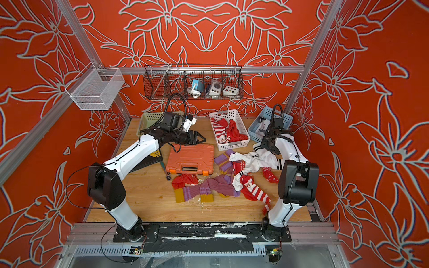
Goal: Sort the socks into the basket by color
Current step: Place the sock in the bin, then pick up the sock from the center of the board.
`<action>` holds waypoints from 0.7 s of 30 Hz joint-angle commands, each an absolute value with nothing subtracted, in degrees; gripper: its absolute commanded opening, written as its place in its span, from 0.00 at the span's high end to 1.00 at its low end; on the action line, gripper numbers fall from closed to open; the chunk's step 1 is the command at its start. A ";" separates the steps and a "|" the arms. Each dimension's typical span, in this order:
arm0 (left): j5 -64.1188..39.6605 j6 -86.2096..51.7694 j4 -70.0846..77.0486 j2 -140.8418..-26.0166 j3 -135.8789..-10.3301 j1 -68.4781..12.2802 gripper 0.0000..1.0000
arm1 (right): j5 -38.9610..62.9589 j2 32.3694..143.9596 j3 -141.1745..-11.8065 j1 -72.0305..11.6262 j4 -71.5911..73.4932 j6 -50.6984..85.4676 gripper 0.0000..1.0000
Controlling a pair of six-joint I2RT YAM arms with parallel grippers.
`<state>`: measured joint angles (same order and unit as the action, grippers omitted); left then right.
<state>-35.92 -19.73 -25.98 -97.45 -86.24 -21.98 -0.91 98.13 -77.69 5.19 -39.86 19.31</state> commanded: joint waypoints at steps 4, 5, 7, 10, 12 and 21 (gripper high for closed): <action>-37.40 -19.27 -24.36 -95.20 -85.45 -21.24 0.36 | 2.74 97.76 -75.45 3.98 -40.68 17.93 0.42; -37.48 -19.40 -24.28 -95.31 -85.43 -21.27 0.36 | 2.71 97.67 -75.21 3.81 -40.75 17.85 0.44; -37.66 -19.53 -24.08 -95.28 -85.36 -21.18 0.37 | 2.52 97.65 -74.82 3.45 -41.03 17.59 0.47; -37.79 -19.69 -23.83 -95.28 -85.08 -21.18 0.37 | 2.15 97.82 -74.40 3.36 -41.31 17.42 0.55; -37.80 -19.69 -23.82 -95.23 -84.99 -21.09 0.37 | 2.02 98.07 -74.49 3.34 -41.45 17.49 0.64; -37.88 -19.37 -23.91 -95.10 -84.81 -20.83 0.37 | 5.40 98.10 -77.85 3.25 -42.86 18.09 1.00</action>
<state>-36.86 -19.75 -24.71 -96.86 -85.32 -21.30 3.70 98.21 -75.53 3.44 -41.23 17.69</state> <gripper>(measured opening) 0.630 0.050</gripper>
